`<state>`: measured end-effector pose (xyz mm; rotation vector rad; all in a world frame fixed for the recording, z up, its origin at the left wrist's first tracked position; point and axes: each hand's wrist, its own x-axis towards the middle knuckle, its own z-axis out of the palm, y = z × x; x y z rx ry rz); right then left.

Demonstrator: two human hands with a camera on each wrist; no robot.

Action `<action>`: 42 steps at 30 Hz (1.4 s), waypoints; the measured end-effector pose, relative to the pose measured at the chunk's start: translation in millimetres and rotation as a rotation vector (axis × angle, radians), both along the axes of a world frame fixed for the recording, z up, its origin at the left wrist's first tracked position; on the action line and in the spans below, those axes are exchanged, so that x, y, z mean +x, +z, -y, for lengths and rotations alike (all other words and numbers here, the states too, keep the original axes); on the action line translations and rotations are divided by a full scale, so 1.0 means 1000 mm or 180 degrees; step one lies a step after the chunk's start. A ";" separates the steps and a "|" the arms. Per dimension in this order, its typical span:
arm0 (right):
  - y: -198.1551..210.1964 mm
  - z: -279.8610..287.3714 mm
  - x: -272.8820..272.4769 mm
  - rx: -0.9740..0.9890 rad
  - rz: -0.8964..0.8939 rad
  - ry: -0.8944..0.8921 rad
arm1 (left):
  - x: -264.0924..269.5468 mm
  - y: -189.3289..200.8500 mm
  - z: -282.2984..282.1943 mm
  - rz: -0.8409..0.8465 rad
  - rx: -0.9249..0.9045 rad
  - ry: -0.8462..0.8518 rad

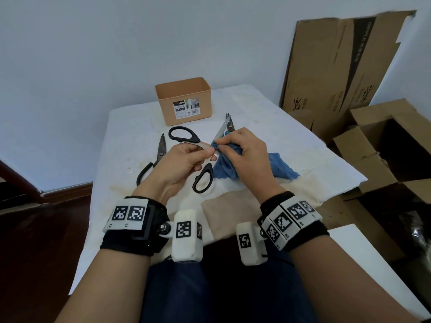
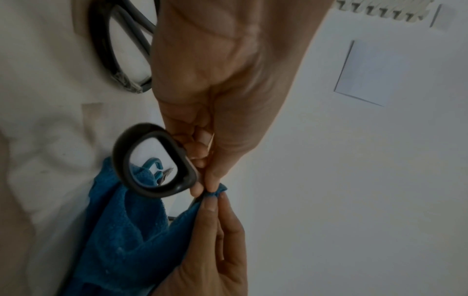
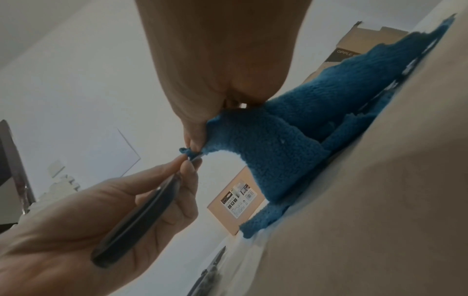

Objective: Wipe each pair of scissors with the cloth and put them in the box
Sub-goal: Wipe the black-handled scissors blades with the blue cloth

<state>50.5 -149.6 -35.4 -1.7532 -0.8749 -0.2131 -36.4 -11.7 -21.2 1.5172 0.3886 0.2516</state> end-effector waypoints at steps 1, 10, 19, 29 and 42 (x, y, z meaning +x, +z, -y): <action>0.000 0.000 0.000 -0.0005 0.0008 -0.0014 | 0.000 0.000 -0.001 -0.0032 0.0046 -0.0024; 0.001 0.000 -0.001 0.0034 -0.0073 -0.0210 | -0.001 -0.001 -0.001 -0.0064 0.0336 -0.0140; 0.004 0.011 -0.001 0.0484 -0.0427 -0.0204 | -0.004 -0.005 0.001 -0.0088 0.0004 -0.0155; 0.002 0.011 -0.007 0.0603 -0.0387 -0.0118 | -0.003 -0.001 0.003 -0.0093 -0.0032 0.0009; -0.003 0.005 -0.005 0.0090 -0.0185 0.0106 | 0.000 0.001 -0.003 -0.0296 0.0483 -0.0177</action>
